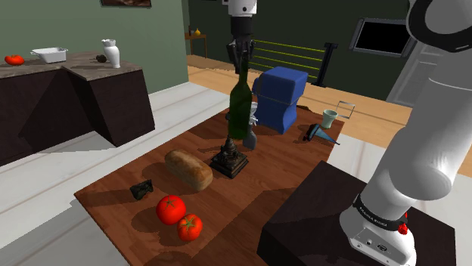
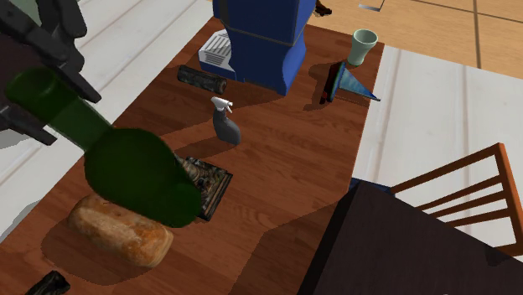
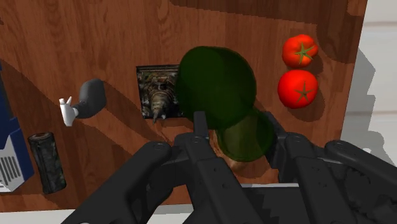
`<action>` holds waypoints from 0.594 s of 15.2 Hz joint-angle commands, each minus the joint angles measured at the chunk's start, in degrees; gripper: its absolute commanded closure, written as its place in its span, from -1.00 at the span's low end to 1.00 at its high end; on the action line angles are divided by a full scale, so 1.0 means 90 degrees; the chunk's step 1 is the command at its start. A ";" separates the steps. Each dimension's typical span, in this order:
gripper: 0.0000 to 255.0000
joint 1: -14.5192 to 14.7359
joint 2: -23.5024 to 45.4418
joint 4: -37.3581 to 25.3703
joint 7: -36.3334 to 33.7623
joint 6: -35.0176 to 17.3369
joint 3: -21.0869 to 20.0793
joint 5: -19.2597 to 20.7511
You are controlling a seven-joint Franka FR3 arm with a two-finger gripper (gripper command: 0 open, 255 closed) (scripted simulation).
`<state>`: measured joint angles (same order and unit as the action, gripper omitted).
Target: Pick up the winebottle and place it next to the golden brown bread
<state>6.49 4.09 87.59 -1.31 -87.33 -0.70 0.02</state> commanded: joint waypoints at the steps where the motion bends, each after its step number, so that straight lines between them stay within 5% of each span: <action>1: 1.00 0.0153 0.0018 -0.0174 -0.0295 0.0155 -0.0132 -0.0013; 9: 1.00 0.0784 0.0502 -0.1474 -0.1429 0.0965 -0.0639 -0.0006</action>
<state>12.64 7.87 76.36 -12.53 -79.93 -5.77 -0.07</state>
